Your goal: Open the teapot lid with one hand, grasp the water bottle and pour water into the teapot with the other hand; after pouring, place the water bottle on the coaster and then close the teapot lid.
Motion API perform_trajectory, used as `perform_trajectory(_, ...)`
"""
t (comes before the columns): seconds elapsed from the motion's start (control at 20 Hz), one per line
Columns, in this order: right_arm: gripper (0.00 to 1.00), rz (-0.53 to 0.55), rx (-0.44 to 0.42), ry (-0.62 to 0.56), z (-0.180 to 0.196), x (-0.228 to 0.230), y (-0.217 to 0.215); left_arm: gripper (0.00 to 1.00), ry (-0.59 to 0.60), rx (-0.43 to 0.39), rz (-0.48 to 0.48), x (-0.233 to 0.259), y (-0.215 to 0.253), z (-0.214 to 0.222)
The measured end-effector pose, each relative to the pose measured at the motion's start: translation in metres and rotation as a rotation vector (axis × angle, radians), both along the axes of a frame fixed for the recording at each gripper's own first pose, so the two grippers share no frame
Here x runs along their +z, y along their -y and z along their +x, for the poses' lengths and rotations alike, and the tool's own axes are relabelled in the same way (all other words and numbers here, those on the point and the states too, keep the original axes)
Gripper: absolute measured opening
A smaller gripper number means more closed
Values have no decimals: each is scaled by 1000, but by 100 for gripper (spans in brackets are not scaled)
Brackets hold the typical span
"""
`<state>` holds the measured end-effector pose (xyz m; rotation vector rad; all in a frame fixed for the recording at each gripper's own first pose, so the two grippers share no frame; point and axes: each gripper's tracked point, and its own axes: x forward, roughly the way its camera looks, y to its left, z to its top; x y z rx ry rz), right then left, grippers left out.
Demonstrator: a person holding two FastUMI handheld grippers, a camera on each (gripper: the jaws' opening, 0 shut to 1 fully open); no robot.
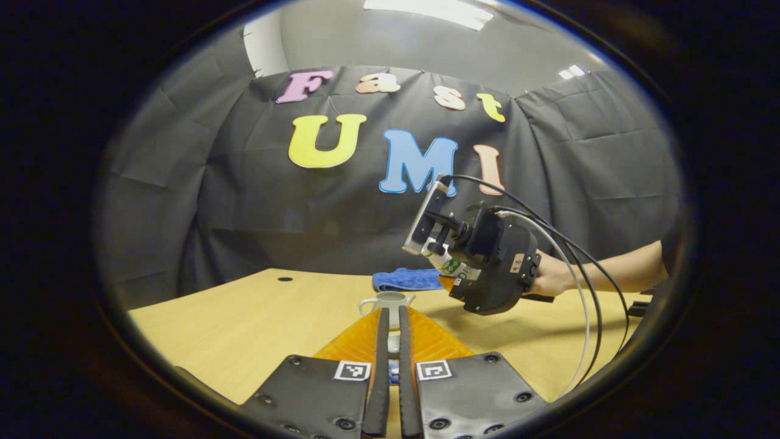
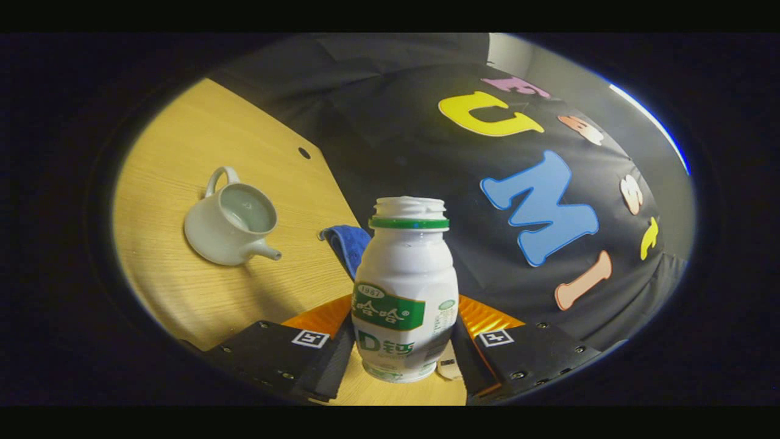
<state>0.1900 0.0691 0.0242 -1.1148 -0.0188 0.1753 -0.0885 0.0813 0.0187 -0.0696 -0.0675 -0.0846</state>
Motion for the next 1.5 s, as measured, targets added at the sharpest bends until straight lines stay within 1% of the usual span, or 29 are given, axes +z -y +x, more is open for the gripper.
perform_trajectory(0.15,74,-55,14,6,2,-2,-7,17,10,9,19,3,-3,-2)
perform_trajectory(0.2,74,-79,19,13,2,-1,-8,13,10,13,27,3,-4,-2)
perform_trajectory(0.35,74,-155,31,40,5,0,-12,13,10,18,33,2,-7,-3)
perform_trajectory(0.4,74,-173,31,42,6,-1,-13,13,12,21,34,3,-8,-4)
perform_trajectory(0.45,74,-187,31,41,8,-4,-13,17,12,24,36,4,-9,-3)
perform_trajectory(0.55,74,-224,33,38,11,-8,-12,17,12,26,40,3,-10,-3)
perform_trajectory(0.6,74,-243,35,40,12,-9,-13,13,12,26,42,4,-10,-4)
perform_trajectory(0.65,74,-259,40,43,11,-9,-14,17,12,27,45,2,-10,-4)
perform_trajectory(0.7,74,-278,45,49,12,-10,-16,17,11,31,46,1,-11,-3)
perform_trajectory(0.75,74,-299,47,56,11,-9,-17,13,8,38,48,-1,-13,-2)
perform_trajectory(0.8,74,-319,53,64,11,-9,-20,17,-2,38,48,-4,-14,-1)
perform_trajectory(0.85,74,-339,57,68,11,-10,-21,13,-10,39,46,-8,-14,0)
perform_trajectory(0.9,74,-353,62,70,10,-11,-23,17,-11,39,44,-8,-15,1)
perform_trajectory(1.25,74,-446,93,92,9,-15,-32,17,-3,49,64,-4,-18,-3)
perform_trajectory(1.5,74,-547,119,131,2,-19,-42,17,-2,54,62,-4,-19,-5)
